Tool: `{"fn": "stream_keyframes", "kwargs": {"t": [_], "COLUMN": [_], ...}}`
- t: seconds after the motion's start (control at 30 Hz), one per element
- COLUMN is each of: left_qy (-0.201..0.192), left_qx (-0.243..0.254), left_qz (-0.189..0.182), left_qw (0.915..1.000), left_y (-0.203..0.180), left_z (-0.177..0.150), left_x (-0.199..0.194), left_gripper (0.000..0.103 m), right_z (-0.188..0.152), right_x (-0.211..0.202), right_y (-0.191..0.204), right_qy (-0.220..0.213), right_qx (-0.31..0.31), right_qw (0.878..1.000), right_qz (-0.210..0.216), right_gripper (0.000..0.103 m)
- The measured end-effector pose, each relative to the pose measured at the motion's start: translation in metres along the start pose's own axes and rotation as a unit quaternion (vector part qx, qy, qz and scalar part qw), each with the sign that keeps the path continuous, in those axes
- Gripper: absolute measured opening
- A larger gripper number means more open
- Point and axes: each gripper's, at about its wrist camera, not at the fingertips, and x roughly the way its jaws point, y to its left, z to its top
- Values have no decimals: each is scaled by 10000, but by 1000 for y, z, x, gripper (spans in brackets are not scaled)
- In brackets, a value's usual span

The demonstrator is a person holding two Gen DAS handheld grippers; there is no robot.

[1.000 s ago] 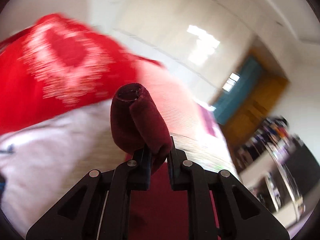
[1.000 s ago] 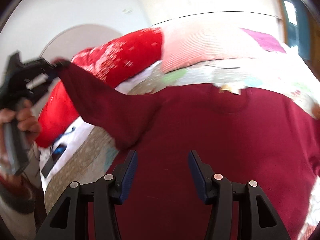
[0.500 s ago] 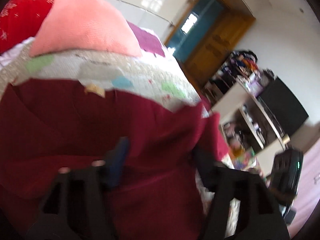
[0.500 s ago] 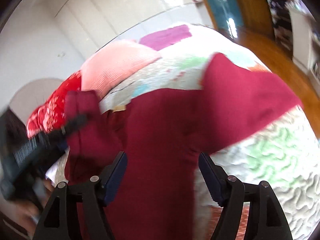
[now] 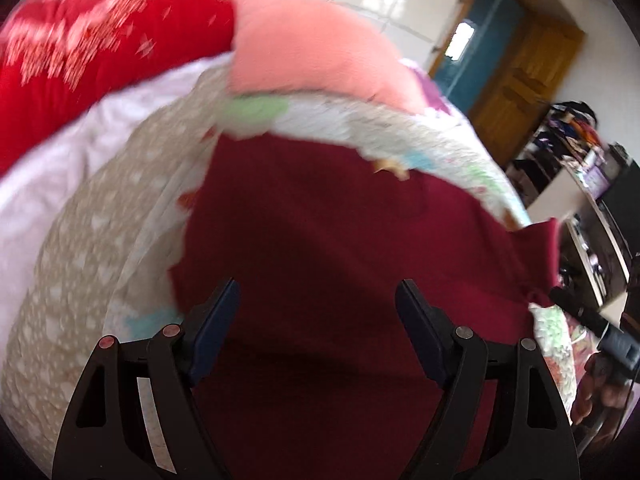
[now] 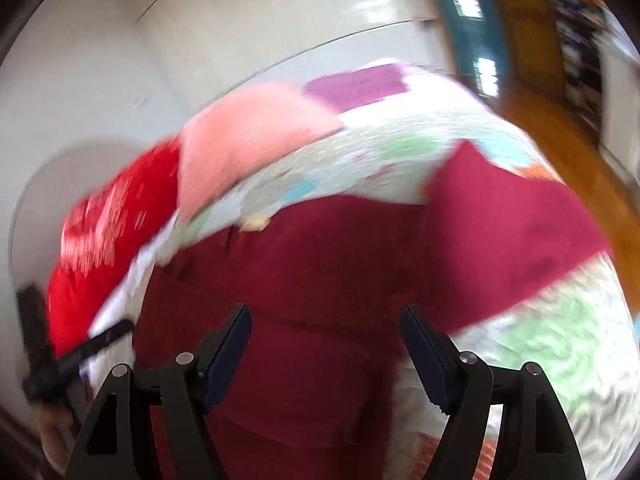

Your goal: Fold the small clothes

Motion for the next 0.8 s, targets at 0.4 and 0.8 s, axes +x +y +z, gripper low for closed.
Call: {"fn": "stream_keyframes", "kwargs": {"t": [0.4,0.8], "left_qy": [132,-107], "left_qx": [74,-279], "left_qz": [243,417], "left_qw": [9996,9987], "left_y": [3,-5], "left_z": [-19,6], "left_x": [16,26], "left_gripper": [80,80], "right_z": [-6,41], "right_x": [111,86], "right_y": [54,83], "right_qy": [1208,111], "right_qx": [-2261,-2897], "right_qw": [9664,9533], "right_qz": [203,-851], "right_gripper": [42,3]}}
